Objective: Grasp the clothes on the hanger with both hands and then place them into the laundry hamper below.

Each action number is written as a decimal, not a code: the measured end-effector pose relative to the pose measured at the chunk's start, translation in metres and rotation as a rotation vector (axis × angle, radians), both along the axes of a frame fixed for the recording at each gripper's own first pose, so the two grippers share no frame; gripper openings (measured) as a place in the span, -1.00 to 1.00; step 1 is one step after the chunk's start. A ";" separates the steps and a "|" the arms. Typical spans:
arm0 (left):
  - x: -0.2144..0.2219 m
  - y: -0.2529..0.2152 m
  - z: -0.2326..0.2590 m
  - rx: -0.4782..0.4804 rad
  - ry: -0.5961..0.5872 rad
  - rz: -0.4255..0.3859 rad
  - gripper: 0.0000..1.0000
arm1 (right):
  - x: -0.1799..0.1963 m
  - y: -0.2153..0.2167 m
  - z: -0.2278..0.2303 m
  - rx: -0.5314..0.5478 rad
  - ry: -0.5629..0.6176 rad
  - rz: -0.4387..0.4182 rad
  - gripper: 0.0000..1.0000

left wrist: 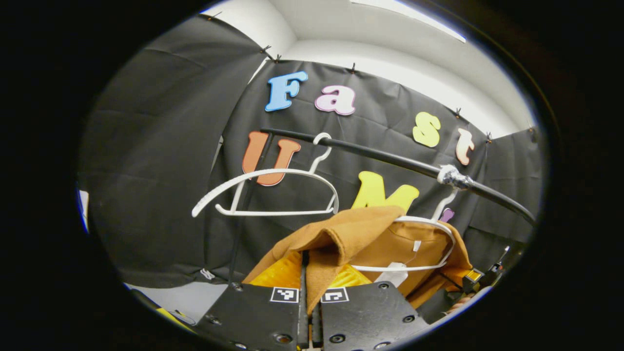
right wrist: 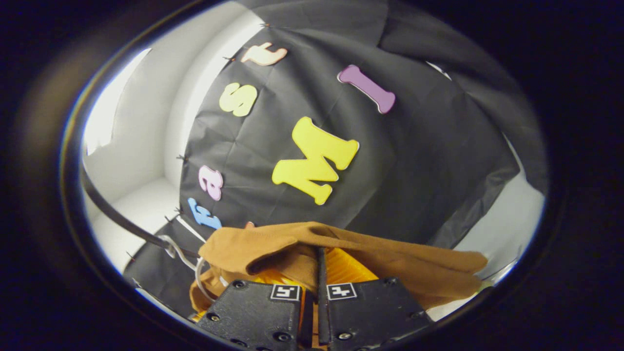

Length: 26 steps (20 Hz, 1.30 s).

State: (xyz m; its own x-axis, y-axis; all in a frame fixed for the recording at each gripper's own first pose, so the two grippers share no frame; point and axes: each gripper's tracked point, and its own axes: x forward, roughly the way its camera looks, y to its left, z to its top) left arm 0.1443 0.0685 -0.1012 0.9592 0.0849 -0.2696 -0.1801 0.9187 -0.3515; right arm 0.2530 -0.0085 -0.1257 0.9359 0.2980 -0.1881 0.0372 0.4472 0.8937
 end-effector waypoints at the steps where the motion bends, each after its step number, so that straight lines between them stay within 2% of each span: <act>1: 0.002 0.002 0.001 -0.009 -0.004 -0.007 -0.87 | 0.006 -0.001 -0.002 -0.010 -0.002 0.008 -0.86; 3: 0.005 0.009 0.001 -0.021 0.000 -0.017 -0.87 | 0.012 -0.001 0.002 -0.020 -0.012 0.029 -0.86; 8: 0.018 0.026 0.008 -0.077 -0.015 -0.035 -0.87 | 0.024 -0.009 0.026 0.113 -0.083 0.104 -0.87; 10: 0.021 0.027 0.005 -0.067 -0.010 -0.051 -0.87 | 0.020 -0.003 0.028 0.108 -0.109 0.168 -0.87; 15: 0.029 0.029 0.005 -0.102 -0.017 -0.104 -0.87 | 0.017 -0.022 0.050 0.150 -0.203 0.240 -0.87; 18: 0.036 0.028 0.004 -0.111 -0.013 -0.130 -0.87 | 0.009 -0.017 0.052 0.098 -0.234 0.320 -0.87; 20: 0.040 0.028 0.003 -0.140 -0.016 -0.153 -0.87 | 0.004 -0.022 0.051 0.071 -0.249 0.338 -0.87; 23: 0.050 0.026 0.007 -0.133 -0.020 -0.181 -0.87 | -0.004 -0.024 0.048 0.071 -0.273 0.368 -0.87; 26: 0.068 0.029 0.023 -0.161 -0.040 -0.218 -0.87 | -0.005 -0.027 0.064 0.029 -0.335 0.381 -0.86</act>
